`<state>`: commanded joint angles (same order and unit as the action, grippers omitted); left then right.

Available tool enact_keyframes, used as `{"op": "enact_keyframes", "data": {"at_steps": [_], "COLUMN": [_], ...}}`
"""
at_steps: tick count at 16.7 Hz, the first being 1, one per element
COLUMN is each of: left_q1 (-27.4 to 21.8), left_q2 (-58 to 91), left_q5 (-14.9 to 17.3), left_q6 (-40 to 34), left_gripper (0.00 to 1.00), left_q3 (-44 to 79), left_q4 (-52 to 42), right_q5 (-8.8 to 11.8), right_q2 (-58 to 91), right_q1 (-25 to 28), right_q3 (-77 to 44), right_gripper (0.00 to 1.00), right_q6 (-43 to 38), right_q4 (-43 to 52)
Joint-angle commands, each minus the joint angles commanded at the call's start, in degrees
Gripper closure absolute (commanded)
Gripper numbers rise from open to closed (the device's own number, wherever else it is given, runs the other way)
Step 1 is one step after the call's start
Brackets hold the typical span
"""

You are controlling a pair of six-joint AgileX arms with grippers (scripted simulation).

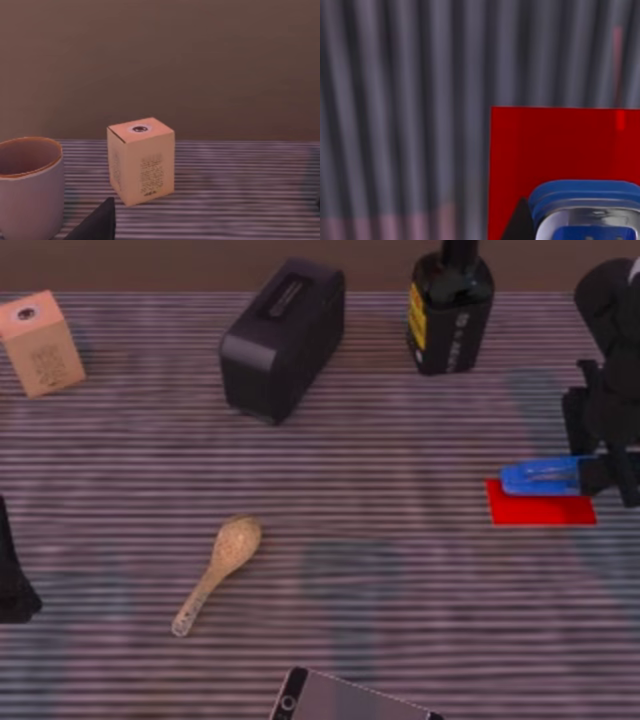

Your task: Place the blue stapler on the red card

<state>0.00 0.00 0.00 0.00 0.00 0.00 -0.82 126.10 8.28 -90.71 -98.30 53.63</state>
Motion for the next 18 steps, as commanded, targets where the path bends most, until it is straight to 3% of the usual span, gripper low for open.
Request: {"op": "enact_keyframes", "data": {"at_steps": [5,18], "left_q1": [0.0,0.0], "left_q2": [0.0,0.0], "left_q5": [0.0,0.0], "left_q6": [0.0,0.0], "left_gripper": [0.0,0.0], "left_q3": [0.0,0.0], "left_q4": [0.0,0.0], "right_q5": [0.01,0.01], "right_q2": [0.36,0.36], "right_q1": [0.15,0.15], "right_q3": [0.72,0.72], "right_gripper": [1.0,0.02], "right_q6": [-0.22,-0.22], "right_q4": [-0.83,-0.83]}}
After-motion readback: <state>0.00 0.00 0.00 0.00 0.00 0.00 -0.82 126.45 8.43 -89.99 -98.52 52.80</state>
